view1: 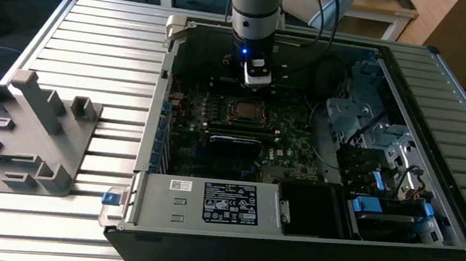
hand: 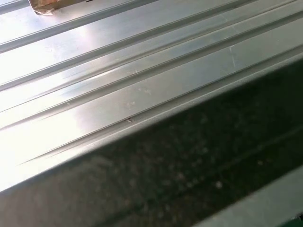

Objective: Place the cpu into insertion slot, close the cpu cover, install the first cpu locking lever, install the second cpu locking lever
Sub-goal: 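Install the first cpu locking lever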

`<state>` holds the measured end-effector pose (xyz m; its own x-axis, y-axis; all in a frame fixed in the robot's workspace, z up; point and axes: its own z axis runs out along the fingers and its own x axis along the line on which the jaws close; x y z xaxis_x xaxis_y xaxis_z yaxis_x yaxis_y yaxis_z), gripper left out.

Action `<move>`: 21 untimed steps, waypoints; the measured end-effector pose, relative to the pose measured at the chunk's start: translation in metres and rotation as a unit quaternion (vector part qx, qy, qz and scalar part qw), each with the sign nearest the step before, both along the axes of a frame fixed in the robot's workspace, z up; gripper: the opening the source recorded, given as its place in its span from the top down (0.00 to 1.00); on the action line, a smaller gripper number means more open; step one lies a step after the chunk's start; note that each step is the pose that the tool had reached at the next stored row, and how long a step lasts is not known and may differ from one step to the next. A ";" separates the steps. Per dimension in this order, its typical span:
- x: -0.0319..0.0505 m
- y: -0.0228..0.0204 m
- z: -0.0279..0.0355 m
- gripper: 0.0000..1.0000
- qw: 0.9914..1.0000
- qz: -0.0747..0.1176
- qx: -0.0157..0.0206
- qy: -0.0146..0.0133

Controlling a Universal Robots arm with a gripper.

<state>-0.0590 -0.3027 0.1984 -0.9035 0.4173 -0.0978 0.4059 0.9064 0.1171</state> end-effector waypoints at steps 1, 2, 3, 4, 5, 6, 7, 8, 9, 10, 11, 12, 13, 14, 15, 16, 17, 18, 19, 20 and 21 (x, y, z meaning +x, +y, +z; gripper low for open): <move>0.0001 0.0000 -0.0001 0.89 1.000 0.000 -0.001 0.000; 0.0001 -0.0001 -0.0004 0.89 1.000 0.000 -0.002 0.000; 0.0001 -0.0001 -0.0007 0.89 1.000 0.000 -0.002 0.000; 0.0001 -0.0001 -0.0010 0.89 1.000 0.000 -0.003 0.000; 0.0001 -0.0001 -0.0014 0.89 1.000 0.000 -0.003 0.000; 0.0001 -0.0001 -0.0021 0.89 1.000 0.000 -0.003 0.000; 0.0000 -0.0001 -0.0028 0.89 1.000 0.000 -0.003 0.000; 0.0000 -0.0001 -0.0035 0.89 1.000 0.000 -0.003 0.000; 0.0000 -0.0001 -0.0039 0.89 1.000 0.000 -0.003 0.000; 0.0000 -0.0001 -0.0040 0.89 1.000 0.000 -0.003 0.000; 0.0000 -0.0001 -0.0040 0.89 1.000 0.000 -0.003 0.000; 0.0000 -0.0001 -0.0040 0.89 1.000 0.000 -0.003 0.000; 0.0000 -0.0001 -0.0041 0.89 1.000 0.000 -0.003 0.000; 0.0000 -0.0001 -0.0041 0.89 1.000 0.000 -0.003 0.000; 0.0001 -0.0001 -0.0039 0.89 1.000 0.000 -0.003 0.000; 0.0001 0.0000 -0.0032 0.89 1.000 0.000 -0.003 0.000; 0.0001 0.0000 -0.0022 0.89 1.000 0.000 -0.003 0.000; 0.0001 0.0000 -0.0010 0.89 1.000 0.000 -0.003 0.000; 0.0001 -0.0001 -0.0003 0.89 1.000 0.000 -0.003 0.000; 0.0001 0.0000 0.0003 0.89 1.000 0.000 -0.003 0.000; 0.0001 -0.0001 0.0008 0.89 1.000 0.000 -0.003 0.000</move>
<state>-0.0590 -0.3028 0.1993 -0.9033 0.4171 -0.1000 0.4063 0.9069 0.1118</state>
